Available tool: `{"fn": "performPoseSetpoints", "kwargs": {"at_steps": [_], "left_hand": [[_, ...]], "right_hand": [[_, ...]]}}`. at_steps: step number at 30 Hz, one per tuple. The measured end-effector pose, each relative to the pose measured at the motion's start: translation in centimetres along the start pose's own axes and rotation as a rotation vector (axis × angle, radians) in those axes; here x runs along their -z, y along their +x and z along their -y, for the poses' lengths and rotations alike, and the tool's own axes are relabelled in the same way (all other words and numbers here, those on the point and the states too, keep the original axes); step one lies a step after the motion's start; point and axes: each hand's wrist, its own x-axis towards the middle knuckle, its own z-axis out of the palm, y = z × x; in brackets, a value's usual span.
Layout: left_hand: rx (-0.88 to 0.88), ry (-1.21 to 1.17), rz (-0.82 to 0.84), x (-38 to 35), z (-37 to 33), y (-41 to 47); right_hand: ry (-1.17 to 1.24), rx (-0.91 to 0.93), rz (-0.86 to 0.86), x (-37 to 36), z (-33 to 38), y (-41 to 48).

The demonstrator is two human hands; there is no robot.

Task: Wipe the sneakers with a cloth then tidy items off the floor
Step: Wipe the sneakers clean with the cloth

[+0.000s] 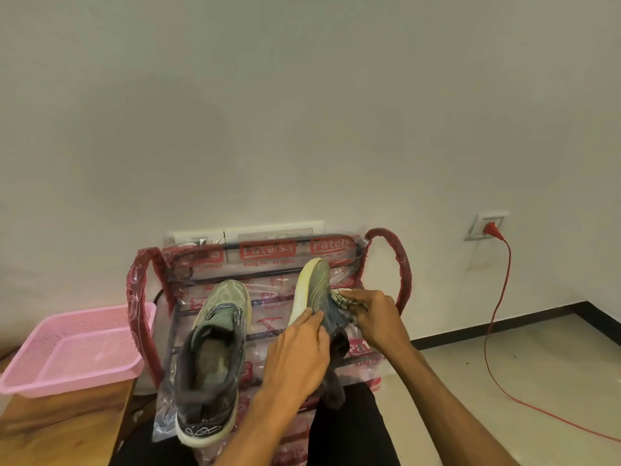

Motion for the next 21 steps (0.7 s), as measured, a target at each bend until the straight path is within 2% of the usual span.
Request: {"fn": "performPoseSetpoints", "kwargs": {"at_steps": [4,8,12,16,21], "left_hand": [[-0.082,0.115,0.151,1.1,1.3,0.0],[-0.147,0.252,0.210,0.4,1.6,0.1],[-0.192,0.362,0.181,-0.2,1.6,-0.4],[-0.194,0.423,0.179,-1.2,1.6,-0.5],[-0.170,0.431,0.170,-2.0,2.1,0.1]], "right_hand": [[-0.031,0.007,-0.031,0.2,0.3,-0.2],[-0.189,0.170,-0.029,0.2,2.2,-1.3],[-0.434,0.270,0.047,-0.5,3.7,-2.3],[-0.532,0.248,0.031,-1.3,3.8,-1.5],[-0.613,0.203,0.152,-1.2,3.8,-1.5]]}}
